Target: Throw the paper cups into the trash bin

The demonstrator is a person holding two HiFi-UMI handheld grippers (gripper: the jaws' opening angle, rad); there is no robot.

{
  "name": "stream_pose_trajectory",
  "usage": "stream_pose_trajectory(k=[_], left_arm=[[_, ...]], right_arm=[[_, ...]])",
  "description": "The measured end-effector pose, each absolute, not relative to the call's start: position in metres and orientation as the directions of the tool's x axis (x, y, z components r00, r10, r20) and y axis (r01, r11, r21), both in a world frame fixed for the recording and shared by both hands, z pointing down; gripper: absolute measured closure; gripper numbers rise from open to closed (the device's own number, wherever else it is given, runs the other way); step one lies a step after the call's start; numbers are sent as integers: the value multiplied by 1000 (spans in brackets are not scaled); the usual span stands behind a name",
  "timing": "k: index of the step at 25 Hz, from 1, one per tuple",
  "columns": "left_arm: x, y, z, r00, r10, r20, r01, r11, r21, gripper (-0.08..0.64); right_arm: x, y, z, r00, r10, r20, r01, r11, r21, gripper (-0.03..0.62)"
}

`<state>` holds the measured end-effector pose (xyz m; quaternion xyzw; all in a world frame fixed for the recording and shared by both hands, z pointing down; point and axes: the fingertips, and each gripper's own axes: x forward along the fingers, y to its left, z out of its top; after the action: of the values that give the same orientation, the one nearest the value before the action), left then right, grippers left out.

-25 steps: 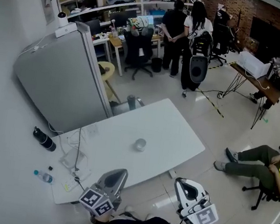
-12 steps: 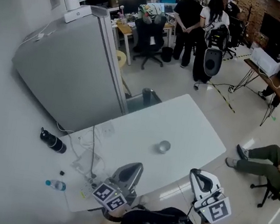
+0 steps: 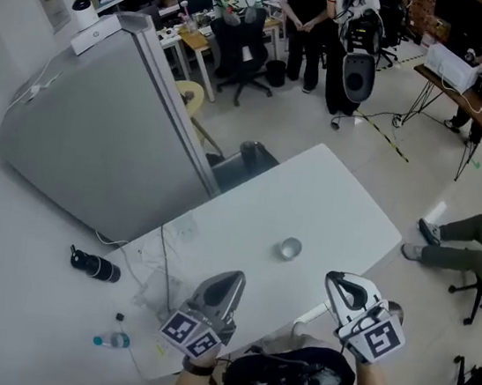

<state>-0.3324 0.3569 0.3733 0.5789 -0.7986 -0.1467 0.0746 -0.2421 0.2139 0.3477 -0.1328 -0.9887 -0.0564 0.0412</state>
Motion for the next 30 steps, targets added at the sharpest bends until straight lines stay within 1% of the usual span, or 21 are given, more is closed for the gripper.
stream_pose_trajectory(k=[2, 4, 6, 9, 15, 22, 30], left_arm=[[-343, 357, 358, -332, -942, -49, -908, 305, 288, 558], [-354, 358, 349, -343, -938, -45, -909, 319, 267, 558], [-359, 340, 348, -317, -947, -57, -920, 292, 263, 558], [-369, 314, 344, -291, -953, -78, -936, 267, 231, 558], [-376, 306, 349, -312, -947, -73, -932, 290, 218, 558], [-374, 288, 360, -281, -957, -76, -940, 258, 223, 558], [-377, 300, 362, -328, -940, -88, -918, 296, 262, 558]], right_arm=[[-253, 213, 354, -955, 277, 104, 288, 951, 114, 591], [-268, 217, 356, -956, 286, 63, 290, 954, 80, 591], [-273, 206, 356, -968, 251, 18, 252, 967, 26, 589], [-283, 192, 356, -977, 214, -1, 214, 977, -16, 591], [-309, 214, 366, -963, 269, 7, 268, 961, -61, 589], [-303, 218, 373, -955, 296, 20, 295, 955, -44, 589], [-300, 198, 397, -972, 227, 61, 225, 973, -42, 588]])
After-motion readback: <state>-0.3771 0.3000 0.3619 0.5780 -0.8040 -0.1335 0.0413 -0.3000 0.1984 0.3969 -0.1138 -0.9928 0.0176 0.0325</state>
